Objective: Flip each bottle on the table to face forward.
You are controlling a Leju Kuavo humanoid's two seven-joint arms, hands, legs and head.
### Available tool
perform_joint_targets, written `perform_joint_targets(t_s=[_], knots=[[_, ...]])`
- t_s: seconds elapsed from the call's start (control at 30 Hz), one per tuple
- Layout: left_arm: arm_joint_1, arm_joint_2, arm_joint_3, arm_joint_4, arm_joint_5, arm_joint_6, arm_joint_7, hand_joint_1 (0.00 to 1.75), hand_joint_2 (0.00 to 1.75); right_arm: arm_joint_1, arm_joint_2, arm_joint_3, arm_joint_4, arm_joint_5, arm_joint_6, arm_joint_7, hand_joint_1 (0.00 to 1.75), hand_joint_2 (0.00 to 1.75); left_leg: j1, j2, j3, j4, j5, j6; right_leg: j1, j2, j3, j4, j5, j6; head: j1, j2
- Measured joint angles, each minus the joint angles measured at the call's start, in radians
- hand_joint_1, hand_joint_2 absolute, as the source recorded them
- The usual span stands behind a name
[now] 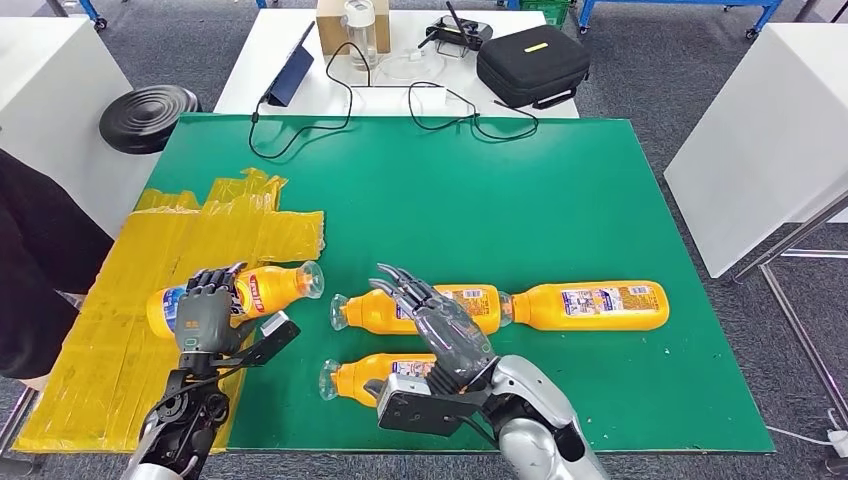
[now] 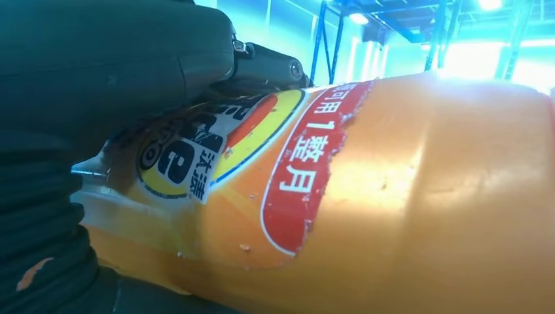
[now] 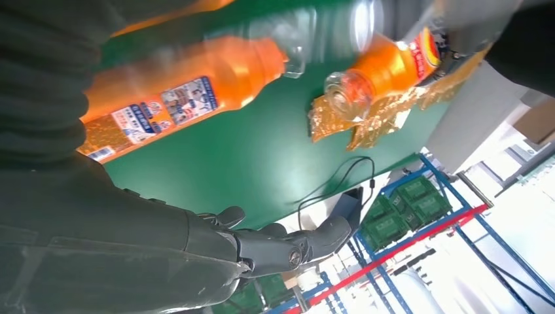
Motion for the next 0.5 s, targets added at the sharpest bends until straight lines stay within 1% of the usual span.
perform_joint_targets(t_s=[0.07, 0.2, 0.33, 0.5], knots=[[-0.014, 0.009, 0.000, 0.028, 0.021, 0.000, -0.005, 1.75, 1.75, 0.005, -0.012, -0.002, 0.004, 0.004, -0.002, -0.010, 0.00, 1.75, 0.000, 0.000, 0.000, 0.000, 0.000, 0.000, 0.000, 0.000, 0.001, 0.000, 0.000, 0.000, 0.000, 0.000], [-0.043, 0.027, 0.019, 0.076, 0.053, 0.000, -0.025, 0.00, 0.00, 0.017, -0.042, -0.002, 0.036, 0.013, -0.010, -0.036, 0.00, 1.75, 0.000, 0.000, 0.002, 0.000, 0.000, 0.000, 0.000, 0.000, 0.003, 0.000, 0.000, 0.000, 0.000, 0.000], [-0.045, 0.034, 0.081, 0.091, 0.032, 0.000, -0.032, 0.00, 0.00, 0.027, -0.067, -0.002, 0.078, 0.039, -0.020, -0.034, 0.00, 1.75, 0.000, 0.001, 0.003, 0.000, 0.000, 0.000, 0.000, 0.001, 0.002, 0.000, 0.000, 0.000, 0.000, 0.000], [-0.040, 0.034, 0.136, 0.092, 0.018, 0.000, -0.047, 0.00, 0.00, 0.024, -0.086, -0.001, 0.126, 0.083, -0.014, 0.007, 0.00, 1.75, 0.000, -0.001, 0.002, 0.000, 0.000, -0.001, 0.000, 0.000, 0.002, 0.000, 0.000, 0.000, 0.000, 0.000]])
